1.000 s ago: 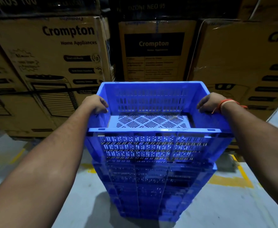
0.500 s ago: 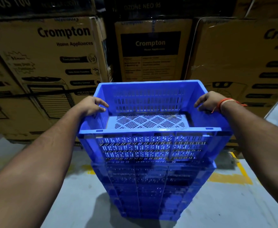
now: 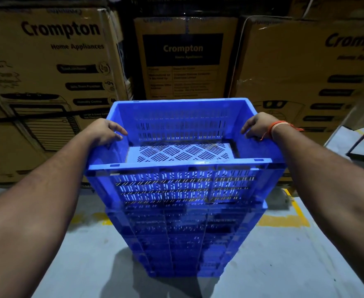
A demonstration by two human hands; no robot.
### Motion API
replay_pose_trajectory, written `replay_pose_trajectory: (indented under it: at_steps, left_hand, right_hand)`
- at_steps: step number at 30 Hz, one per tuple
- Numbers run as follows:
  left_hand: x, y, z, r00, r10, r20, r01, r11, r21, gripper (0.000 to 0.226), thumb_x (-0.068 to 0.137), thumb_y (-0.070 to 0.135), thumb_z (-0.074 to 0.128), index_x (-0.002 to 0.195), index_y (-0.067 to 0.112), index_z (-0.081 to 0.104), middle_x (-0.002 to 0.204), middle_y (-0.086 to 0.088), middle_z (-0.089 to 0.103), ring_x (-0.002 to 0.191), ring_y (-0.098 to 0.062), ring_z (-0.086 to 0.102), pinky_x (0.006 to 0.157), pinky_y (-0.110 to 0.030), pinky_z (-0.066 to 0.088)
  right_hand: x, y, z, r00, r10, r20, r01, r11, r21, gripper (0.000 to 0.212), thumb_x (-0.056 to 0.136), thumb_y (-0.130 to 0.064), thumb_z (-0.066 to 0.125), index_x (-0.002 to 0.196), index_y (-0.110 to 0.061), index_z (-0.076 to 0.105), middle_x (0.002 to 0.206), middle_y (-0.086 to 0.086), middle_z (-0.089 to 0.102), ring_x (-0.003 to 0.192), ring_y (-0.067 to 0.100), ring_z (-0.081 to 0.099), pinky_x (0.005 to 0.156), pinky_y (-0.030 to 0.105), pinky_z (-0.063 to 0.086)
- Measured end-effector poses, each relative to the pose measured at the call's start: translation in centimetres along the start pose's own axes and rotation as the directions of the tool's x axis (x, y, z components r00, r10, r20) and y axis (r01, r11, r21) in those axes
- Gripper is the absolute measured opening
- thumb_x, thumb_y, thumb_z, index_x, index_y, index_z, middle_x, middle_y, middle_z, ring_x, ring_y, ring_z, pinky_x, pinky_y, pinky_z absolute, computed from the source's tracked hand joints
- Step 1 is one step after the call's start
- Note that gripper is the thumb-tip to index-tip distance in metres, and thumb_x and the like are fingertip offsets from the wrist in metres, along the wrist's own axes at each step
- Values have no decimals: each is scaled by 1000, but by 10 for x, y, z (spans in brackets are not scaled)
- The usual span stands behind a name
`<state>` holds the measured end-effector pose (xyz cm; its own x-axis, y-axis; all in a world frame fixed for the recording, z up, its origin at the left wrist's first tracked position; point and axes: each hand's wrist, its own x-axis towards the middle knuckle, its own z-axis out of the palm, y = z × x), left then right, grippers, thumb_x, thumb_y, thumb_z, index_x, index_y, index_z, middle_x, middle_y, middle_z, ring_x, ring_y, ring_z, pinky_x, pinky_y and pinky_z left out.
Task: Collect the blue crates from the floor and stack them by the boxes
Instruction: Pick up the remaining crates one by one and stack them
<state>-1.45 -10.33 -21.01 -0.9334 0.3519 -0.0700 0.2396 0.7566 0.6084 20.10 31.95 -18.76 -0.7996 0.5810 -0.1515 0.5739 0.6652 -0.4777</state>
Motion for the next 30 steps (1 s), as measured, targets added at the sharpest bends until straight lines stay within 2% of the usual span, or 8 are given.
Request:
replay_pose_trajectory:
  at_steps: [5,8,14,20,23,25,28,30]
  left_hand:
    - [1,-1,3,1000,13,-15,-13,1000,-5,12,86,13,74,93,22,78,76,-10,69,53,-19,55,66,-31,52]
    - [-4,2,5,1000,22,-10,-22,1000,-19,14,86,10,73,97,19,78,70,-13,65,53,-20,52,63,-29,49]
    - [-9,0,6,999,20,-35,-20,1000,-10,16,86,7,72,95,19,78,63,-10,60,47,-17,48,35,-12,40]
    - [-10,5,-1,1000,7,-14,-7,1000,31,18,87,7,71,96,20,79,60,-8,60,48,-18,50,38,-16,44]
    - [-14,9,-1,1000,16,-18,-16,999,38,18,86,8,70,96,21,79,63,-5,63,53,-19,54,45,-21,48]
    - [-16,8,2,1000,24,-16,-23,999,28,18,86,8,70,96,20,79,67,-9,63,55,-21,54,48,-23,48]
    - [-14,3,3,999,39,-18,-39,999,15,19,85,6,71,95,20,78,58,-7,58,48,-19,49,38,-16,44]
    - [-9,2,2,999,35,-17,-34,999,36,19,85,6,72,95,21,78,55,-2,58,46,-17,50,38,-15,43]
  right_hand:
    - [3,4,0,1000,-1,6,1,1000,-16,15,76,-3,73,79,-18,76,58,0,65,46,12,56,49,21,46]
    - [10,8,0,1000,4,4,-3,999,-37,15,76,-3,73,81,-16,77,54,2,66,38,9,55,47,21,47]
    - [19,6,-2,999,-28,30,31,994,-106,21,75,0,71,83,-19,77,39,-3,60,31,6,52,49,24,47]
    - [20,6,4,999,-32,5,33,993,-114,18,74,-4,74,76,-22,76,40,-9,62,47,15,59,55,22,49]
    - [20,10,2,1000,-18,4,18,994,-111,18,75,-4,74,77,-22,76,40,-7,62,45,16,57,52,22,47]
    - [19,9,0,1000,-11,2,11,994,-107,20,75,-2,74,79,-21,77,39,-6,61,44,16,56,52,23,46]
    - [15,3,0,1000,-16,22,18,993,-117,21,76,1,71,85,-17,77,37,-6,59,37,11,54,49,23,45]
    - [9,1,-1,999,-15,33,19,993,-117,21,77,2,69,85,-16,76,36,-7,58,30,4,51,46,22,45]
